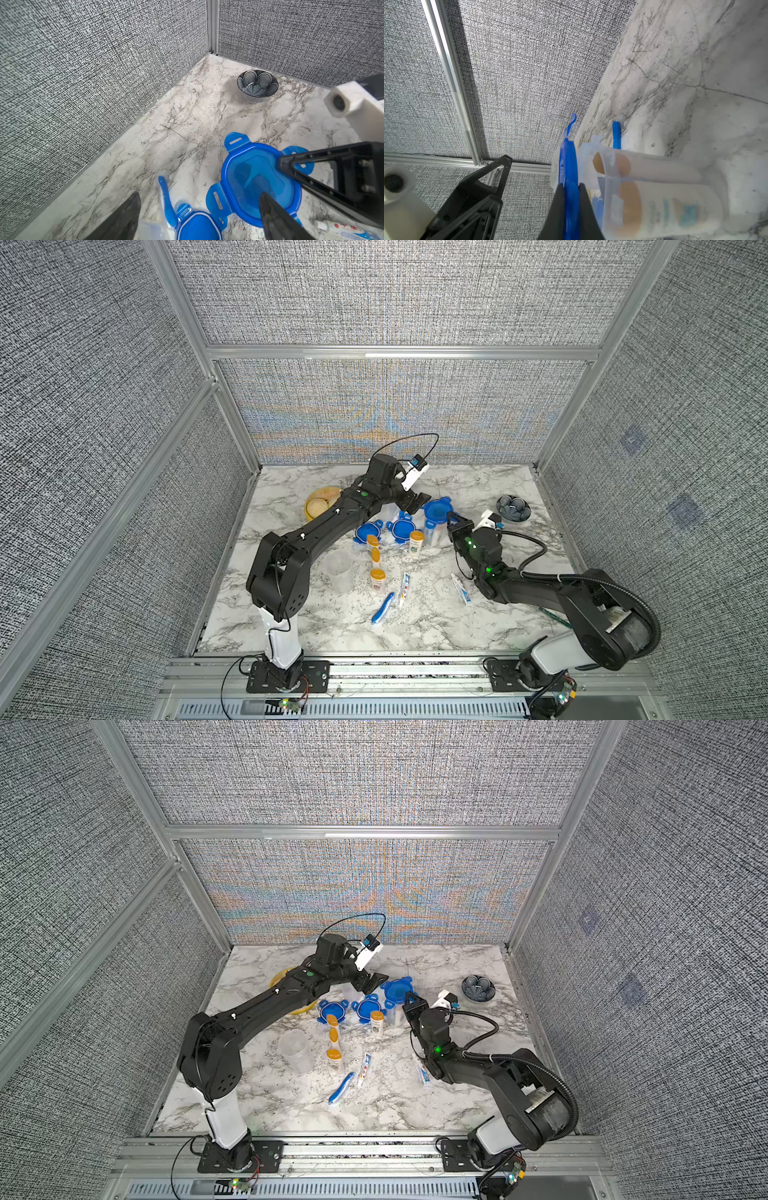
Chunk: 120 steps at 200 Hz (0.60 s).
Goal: Pack away toiletry kits
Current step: Close the lid on the container.
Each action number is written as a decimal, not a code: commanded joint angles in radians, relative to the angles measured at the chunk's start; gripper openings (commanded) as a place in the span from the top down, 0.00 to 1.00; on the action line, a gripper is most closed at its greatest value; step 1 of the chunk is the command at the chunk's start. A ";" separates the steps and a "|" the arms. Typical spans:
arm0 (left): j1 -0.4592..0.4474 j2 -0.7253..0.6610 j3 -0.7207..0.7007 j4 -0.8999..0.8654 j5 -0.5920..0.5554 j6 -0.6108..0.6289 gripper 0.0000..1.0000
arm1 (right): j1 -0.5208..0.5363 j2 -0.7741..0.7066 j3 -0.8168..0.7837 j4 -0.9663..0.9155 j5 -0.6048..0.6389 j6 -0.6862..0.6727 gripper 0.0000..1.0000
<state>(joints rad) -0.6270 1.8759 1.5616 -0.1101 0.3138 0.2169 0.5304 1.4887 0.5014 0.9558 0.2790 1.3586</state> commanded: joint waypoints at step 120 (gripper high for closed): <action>-0.001 0.108 0.101 -0.076 -0.009 0.024 0.15 | 0.001 0.058 -0.006 0.117 0.034 0.013 1.00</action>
<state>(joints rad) -0.6277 1.9778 1.6505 -0.1684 0.3126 0.2283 0.5304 1.5372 0.4923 1.0214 0.2951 1.3663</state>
